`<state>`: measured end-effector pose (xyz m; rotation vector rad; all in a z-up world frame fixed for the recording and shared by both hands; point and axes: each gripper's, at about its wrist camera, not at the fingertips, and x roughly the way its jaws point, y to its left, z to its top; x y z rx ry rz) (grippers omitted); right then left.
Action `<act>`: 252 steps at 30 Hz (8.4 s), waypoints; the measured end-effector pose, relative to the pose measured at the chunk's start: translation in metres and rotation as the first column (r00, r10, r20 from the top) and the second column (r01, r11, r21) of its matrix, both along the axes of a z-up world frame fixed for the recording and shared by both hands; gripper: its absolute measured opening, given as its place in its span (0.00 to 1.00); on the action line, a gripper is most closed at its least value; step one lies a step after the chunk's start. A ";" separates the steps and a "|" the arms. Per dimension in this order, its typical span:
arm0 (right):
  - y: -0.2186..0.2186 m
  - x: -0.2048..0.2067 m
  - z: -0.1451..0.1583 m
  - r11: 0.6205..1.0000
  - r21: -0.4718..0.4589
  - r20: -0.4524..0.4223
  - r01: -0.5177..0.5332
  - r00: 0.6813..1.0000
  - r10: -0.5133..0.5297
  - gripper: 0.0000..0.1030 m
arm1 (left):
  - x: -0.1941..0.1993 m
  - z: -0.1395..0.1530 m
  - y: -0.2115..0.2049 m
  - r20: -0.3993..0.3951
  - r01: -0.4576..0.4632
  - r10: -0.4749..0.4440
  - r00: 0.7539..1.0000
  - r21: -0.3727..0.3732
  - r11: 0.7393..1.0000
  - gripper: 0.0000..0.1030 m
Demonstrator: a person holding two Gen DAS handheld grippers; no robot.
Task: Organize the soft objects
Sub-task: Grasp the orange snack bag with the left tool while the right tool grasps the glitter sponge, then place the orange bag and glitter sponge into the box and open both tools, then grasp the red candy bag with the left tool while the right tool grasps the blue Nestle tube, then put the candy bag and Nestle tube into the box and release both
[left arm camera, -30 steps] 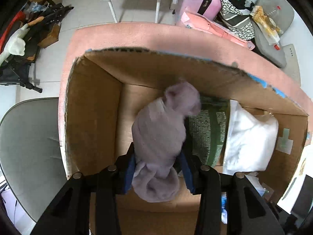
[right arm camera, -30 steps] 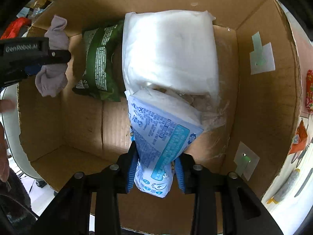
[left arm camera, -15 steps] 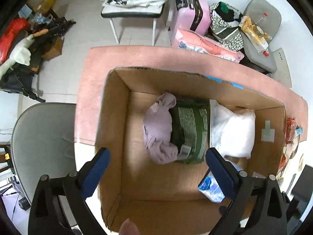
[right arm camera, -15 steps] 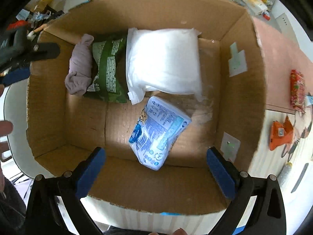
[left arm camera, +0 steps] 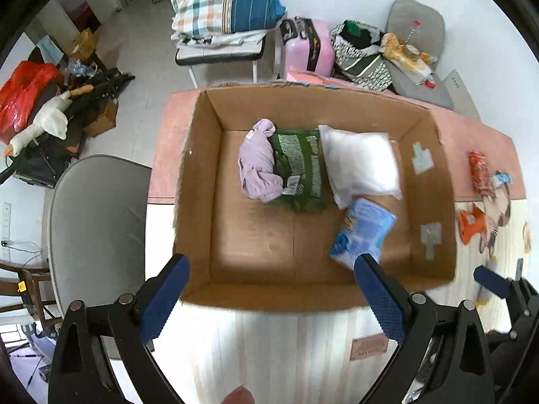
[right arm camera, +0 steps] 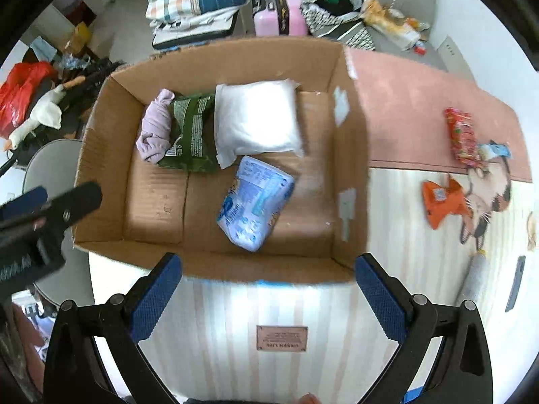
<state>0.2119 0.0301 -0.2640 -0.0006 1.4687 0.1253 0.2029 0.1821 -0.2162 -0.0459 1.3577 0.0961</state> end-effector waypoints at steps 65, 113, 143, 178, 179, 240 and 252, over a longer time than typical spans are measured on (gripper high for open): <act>-0.406 -0.046 -0.150 0.878 -0.056 -0.302 0.476 0.830 -0.469 0.46 | 0.085 -0.180 -0.449 -0.398 0.654 -0.607 0.688 -0.022 0.756 0.40; 0.072 0.062 -0.073 0.956 0.294 -0.247 0.003 0.966 0.073 0.78 | 0.062 -0.103 0.036 -0.427 -0.138 0.044 0.903 -0.192 0.972 0.56; -0.005 -0.010 0.058 0.997 -0.008 0.107 -0.071 0.992 0.072 1.00 | -0.029 0.038 0.005 0.009 -0.063 0.063 0.998 -0.032 0.997 0.57; -0.324 0.016 0.059 0.877 0.218 0.044 0.429 0.893 -0.448 1.00 | 0.099 0.018 -0.252 -0.013 0.127 -0.130 0.991 -0.129 0.984 0.99; -0.352 0.024 0.048 0.851 0.227 0.025 0.474 0.870 -0.492 1.00 | 0.112 0.007 -0.268 -0.034 0.133 -0.139 0.990 -0.138 0.981 0.99; -0.256 0.114 0.010 0.962 0.188 -0.035 0.197 0.980 -0.194 0.16 | 0.110 -0.022 -0.245 -0.123 0.195 -0.229 0.966 -0.242 0.951 0.43; -0.073 0.071 0.025 0.985 0.172 -0.013 -0.006 1.000 0.008 0.16 | 0.066 -0.038 -0.034 -0.196 0.048 -0.051 0.979 -0.022 0.999 0.43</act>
